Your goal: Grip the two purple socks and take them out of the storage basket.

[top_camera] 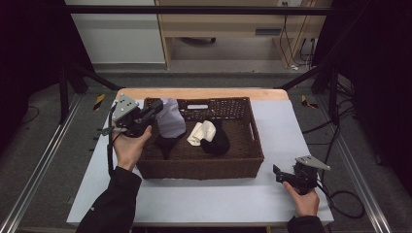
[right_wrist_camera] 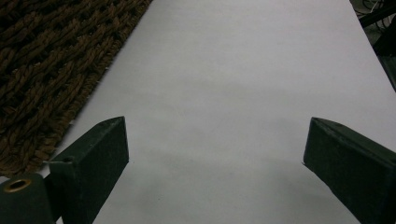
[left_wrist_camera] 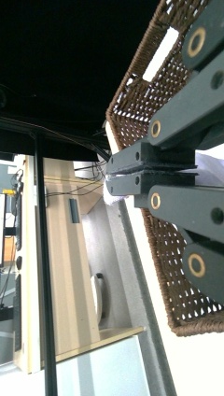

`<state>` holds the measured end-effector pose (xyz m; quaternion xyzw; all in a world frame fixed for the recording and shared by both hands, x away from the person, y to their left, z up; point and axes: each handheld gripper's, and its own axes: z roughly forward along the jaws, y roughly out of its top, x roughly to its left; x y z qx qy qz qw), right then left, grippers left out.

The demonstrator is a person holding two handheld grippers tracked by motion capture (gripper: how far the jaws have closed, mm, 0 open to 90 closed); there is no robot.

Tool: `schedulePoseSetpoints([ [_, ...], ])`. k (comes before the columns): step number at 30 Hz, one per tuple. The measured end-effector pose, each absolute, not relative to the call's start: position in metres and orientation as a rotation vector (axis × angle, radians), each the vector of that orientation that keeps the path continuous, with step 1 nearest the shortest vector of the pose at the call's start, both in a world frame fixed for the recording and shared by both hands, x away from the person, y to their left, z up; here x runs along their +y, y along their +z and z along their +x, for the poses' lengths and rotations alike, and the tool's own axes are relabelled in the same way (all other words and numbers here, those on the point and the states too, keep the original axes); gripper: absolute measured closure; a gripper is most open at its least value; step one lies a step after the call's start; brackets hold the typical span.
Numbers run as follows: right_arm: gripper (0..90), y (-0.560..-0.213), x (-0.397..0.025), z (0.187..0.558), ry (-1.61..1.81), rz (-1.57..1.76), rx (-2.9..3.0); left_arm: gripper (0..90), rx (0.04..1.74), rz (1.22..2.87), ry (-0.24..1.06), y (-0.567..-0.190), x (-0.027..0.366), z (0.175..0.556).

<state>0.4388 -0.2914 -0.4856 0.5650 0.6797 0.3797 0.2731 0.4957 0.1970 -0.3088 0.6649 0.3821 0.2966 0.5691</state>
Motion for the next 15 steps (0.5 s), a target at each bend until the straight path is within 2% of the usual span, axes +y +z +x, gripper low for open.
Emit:
schedulePoseSetpoints([
  [15,7.0,-0.486,-0.291,0.439,1.022,1.518,1.831,87.8,0.900,1.497,0.742,-0.281,0.227,0.479],
])
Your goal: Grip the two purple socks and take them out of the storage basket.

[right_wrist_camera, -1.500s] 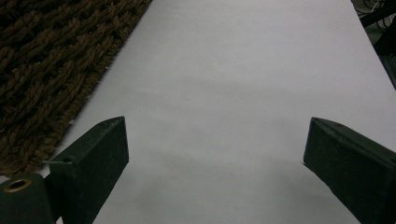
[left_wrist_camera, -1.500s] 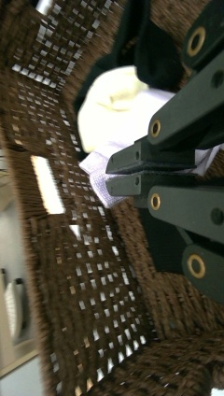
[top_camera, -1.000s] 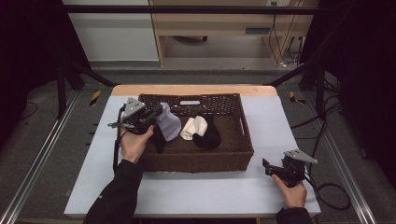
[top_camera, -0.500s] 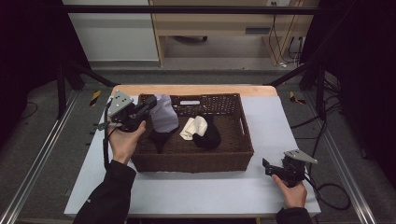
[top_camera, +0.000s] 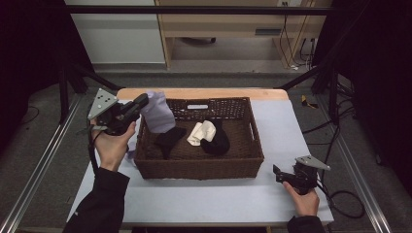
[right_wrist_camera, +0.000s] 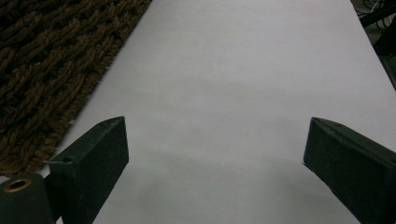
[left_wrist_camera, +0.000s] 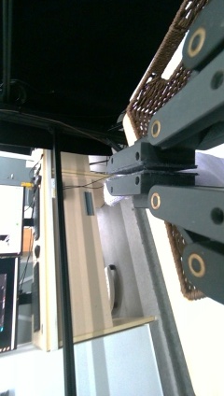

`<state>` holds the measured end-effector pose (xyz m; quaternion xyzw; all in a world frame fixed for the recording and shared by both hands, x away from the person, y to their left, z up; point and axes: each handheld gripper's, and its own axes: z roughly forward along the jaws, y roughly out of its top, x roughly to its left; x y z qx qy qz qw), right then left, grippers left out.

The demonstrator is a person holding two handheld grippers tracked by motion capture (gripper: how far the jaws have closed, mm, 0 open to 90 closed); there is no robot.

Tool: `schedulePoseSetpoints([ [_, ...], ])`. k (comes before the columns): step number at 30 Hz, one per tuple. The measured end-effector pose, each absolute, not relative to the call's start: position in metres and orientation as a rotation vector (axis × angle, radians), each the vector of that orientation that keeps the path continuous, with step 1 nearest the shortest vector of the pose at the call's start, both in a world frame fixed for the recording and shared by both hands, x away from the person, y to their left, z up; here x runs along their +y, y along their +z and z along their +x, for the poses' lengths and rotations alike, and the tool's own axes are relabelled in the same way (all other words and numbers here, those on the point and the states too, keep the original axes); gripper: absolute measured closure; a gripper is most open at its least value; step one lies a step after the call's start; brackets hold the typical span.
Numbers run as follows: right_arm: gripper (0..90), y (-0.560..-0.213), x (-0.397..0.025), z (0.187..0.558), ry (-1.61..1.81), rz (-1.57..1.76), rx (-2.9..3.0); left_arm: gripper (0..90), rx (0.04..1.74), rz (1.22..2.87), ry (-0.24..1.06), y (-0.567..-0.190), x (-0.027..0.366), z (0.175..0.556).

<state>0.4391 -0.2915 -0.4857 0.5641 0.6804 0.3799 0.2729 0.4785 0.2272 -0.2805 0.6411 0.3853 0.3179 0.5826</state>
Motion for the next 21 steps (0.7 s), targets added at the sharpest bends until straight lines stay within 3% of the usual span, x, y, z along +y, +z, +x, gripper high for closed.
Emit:
schedulePoseSetpoints([
  [21,7.0,-0.486,-0.291,0.439,1.015,1.521,1.831,87.9,0.983,1.415,0.846,-0.264,0.300,0.455],
])
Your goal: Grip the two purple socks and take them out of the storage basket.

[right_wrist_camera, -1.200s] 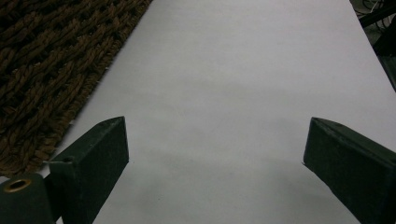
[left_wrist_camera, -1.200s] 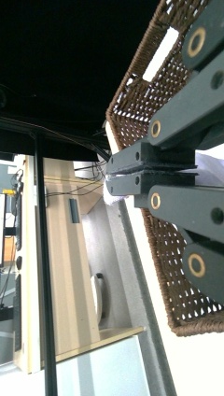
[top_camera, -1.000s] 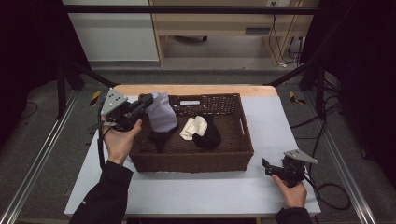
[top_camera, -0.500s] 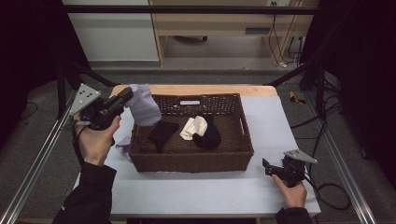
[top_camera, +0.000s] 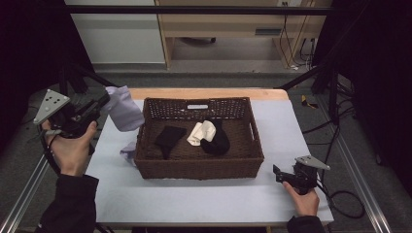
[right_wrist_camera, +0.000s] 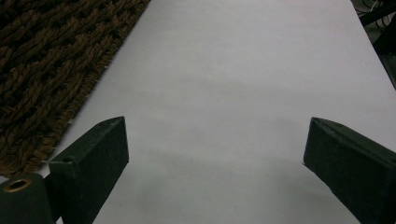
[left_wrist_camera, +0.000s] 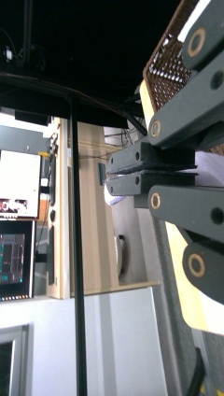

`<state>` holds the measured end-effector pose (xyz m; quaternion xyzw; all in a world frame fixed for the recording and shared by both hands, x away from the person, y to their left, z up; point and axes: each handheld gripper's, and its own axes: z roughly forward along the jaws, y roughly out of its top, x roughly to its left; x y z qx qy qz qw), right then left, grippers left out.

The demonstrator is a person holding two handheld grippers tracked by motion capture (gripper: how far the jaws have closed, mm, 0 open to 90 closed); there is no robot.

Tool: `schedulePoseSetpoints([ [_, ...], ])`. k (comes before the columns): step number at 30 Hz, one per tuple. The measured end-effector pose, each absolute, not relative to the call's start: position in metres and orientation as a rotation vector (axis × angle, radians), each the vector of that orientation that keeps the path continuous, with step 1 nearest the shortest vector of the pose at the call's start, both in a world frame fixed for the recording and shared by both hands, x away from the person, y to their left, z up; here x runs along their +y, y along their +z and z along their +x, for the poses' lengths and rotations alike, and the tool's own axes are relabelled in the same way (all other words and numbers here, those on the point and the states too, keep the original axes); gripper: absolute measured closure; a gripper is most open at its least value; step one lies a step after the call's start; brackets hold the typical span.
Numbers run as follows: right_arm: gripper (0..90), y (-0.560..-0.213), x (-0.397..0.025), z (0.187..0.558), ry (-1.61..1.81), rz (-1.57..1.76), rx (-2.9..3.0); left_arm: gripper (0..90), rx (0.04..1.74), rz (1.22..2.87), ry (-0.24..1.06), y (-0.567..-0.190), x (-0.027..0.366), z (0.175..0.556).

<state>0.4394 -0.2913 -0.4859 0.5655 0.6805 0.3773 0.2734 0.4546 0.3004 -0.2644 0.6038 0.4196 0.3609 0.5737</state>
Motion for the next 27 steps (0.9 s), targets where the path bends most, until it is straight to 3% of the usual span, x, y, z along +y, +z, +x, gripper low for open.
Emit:
schedulePoseSetpoints([
  [12,7.0,-0.486,-0.291,0.439,1.017,1.523,1.829,87.8,1.079,1.445,0.867,-0.294,0.323,0.457],
  [27,7.0,-0.486,-0.291,0.439,1.017,1.523,1.828,87.8,1.192,1.544,0.757,-0.365,0.327,0.467],
])
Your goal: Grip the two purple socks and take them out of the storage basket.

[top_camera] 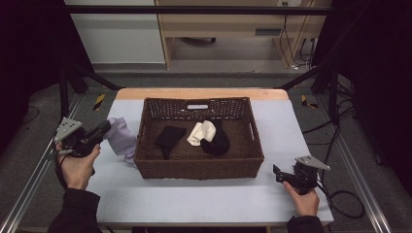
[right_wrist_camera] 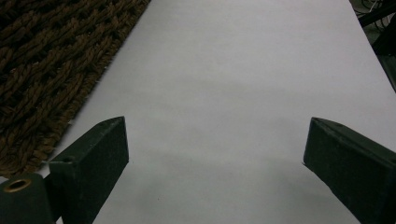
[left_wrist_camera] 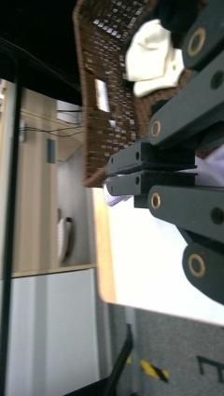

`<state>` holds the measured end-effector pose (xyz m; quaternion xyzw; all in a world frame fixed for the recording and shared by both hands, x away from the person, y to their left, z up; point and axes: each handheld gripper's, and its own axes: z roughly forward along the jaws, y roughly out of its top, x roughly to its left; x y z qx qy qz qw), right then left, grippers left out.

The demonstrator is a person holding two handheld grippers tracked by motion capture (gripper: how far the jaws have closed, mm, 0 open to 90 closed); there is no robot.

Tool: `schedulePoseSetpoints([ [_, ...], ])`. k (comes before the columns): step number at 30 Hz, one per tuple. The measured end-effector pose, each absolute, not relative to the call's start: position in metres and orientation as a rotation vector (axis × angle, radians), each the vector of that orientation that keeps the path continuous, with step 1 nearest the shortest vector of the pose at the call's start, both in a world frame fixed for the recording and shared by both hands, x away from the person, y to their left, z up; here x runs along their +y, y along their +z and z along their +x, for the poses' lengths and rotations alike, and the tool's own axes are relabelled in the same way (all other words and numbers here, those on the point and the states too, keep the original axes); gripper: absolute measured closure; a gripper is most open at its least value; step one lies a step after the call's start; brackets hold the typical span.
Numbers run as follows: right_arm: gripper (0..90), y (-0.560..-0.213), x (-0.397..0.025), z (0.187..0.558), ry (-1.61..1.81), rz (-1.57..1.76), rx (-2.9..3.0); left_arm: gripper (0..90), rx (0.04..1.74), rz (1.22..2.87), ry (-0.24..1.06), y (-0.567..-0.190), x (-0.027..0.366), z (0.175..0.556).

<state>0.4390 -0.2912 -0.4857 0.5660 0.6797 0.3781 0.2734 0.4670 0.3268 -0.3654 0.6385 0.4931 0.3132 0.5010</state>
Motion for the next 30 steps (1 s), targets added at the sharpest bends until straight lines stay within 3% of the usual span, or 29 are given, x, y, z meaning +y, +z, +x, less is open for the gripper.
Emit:
schedulePoseSetpoints([
  [15,7.0,-0.486,-0.291,0.439,1.018,1.521,1.831,87.7,1.288,1.658,0.672,-0.428,0.322,0.474],
  [24,7.0,-0.486,-0.291,0.439,1.018,1.520,1.832,86.4,1.319,1.720,0.670,-0.446,0.320,0.479],
  [30,7.0,-0.486,-0.291,0.439,1.019,1.520,1.832,69.8,1.331,1.710,0.697,-0.449,0.324,0.479],
])
